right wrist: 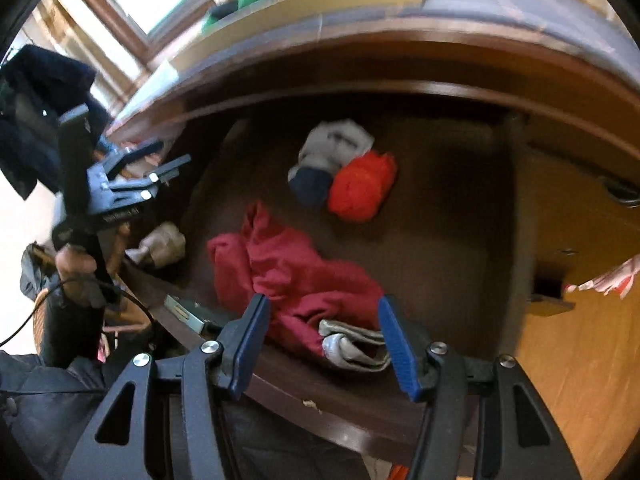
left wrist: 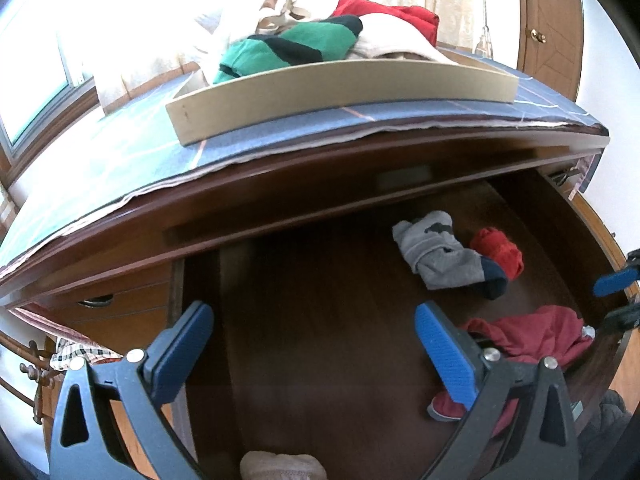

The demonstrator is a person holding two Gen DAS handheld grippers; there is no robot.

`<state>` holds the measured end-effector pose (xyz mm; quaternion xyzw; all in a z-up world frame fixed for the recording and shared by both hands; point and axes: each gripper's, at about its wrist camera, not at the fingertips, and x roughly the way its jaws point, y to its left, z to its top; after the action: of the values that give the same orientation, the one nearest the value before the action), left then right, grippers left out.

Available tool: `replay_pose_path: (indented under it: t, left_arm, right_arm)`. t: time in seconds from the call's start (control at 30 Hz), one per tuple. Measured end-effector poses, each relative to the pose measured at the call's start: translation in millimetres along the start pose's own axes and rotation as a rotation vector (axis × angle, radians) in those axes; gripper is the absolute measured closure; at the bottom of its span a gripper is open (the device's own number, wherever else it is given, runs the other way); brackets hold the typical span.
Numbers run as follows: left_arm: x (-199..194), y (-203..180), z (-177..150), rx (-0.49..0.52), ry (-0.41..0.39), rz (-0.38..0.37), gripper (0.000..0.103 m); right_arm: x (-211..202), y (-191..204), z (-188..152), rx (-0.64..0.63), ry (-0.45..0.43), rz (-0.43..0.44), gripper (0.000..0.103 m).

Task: Take underwear out of drawer
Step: 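Lower the right gripper into the drawer toward the red sock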

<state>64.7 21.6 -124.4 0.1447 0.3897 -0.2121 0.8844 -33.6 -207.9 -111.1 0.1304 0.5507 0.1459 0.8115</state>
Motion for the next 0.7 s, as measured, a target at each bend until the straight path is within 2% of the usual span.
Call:
replay_pose_path:
  t: [0.17,0.3,0.4,0.5,0.63,0.7]
  left_arm:
    - [0.2,1.3,-0.5,-0.007,0.001,-0.009,0.0]
    - [0.6,1.3,-0.3,-0.007,0.005,-0.013,0.0]
    - [1.8,1.3,0.4,-0.007,0.009,-0.016,0.0]
    - [1.7,1.3,0.4,-0.006,0.01,-0.017,0.0]
    - [1.6,1.0,0.1,-0.002,0.009,-0.018,0.0]
    - [1.9,0.1,0.0,0.0,0.01,-0.014,0.0]
  right_arm:
    - [21.8,4.4,2.3,-0.016,0.085,0.003,0.044]
    - [21.1,18.5,7.5,-0.071,0.075,0.008,0.044]
    - [19.8,24.9,14.9,-0.096,0.034,-0.039,0.044]
    - [18.2,14.0,28.7,-0.018,-0.01,-0.071,0.044]
    - [26.7,-6.6,45.8,0.159,-0.062,-0.052,0.044]
    - [34.4,-12.3,51.8,0.234,-0.081,-0.079,0.044]
